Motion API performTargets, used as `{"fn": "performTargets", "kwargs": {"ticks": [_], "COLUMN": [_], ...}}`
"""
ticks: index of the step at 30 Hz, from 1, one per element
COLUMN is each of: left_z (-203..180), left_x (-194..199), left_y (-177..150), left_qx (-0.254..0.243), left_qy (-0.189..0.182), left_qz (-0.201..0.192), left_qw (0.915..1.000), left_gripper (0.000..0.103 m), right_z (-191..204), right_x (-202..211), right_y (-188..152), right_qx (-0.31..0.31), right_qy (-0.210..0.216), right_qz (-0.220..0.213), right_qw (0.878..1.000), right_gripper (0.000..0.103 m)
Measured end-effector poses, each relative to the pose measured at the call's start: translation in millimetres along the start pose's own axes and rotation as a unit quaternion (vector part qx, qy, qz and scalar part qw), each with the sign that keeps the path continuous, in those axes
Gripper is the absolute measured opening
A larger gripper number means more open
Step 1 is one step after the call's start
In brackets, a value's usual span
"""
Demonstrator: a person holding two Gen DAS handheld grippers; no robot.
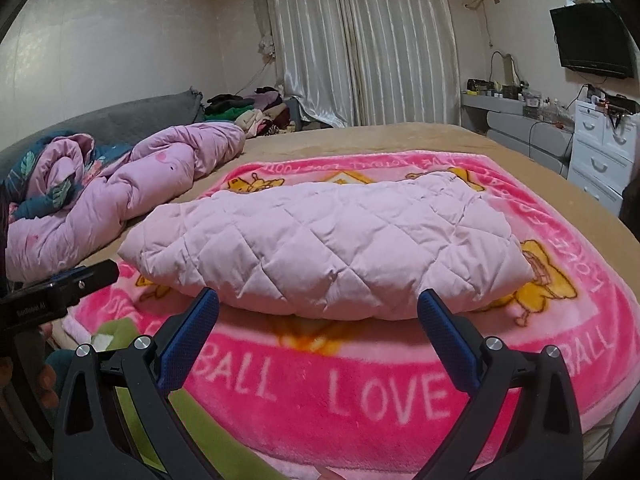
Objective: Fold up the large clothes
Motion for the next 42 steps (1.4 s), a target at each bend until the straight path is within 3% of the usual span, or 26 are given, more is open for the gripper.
{"fn": "performTargets", "kwargs": {"ticks": [42], "left_z": [4.2], "left_x": [5.2], "left_y": [-1.3], "left_qx": [-0.007], "left_qy": [0.022], "left_qz": [0.001], "left_qw": [0.9997], "left_gripper": [0.094], "right_z": [1.1], "right_x": [-3.5], "right_y": [-9.0], "right_qx": [0.010], "right_qy": [-0.003], "right_qz": [0.016], "right_qw": [1.000], "right_gripper": [0.099]}}
Point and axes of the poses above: each gripper's, at about its wrist camera, not at the fingertips, and x roughly against the way its jaws point, z to its left, y to its top, the point moved 10 cm from there along -x, roughly the way its jaws point, and after that the axes turned 6 degrees about z, right-handed, at the moved point
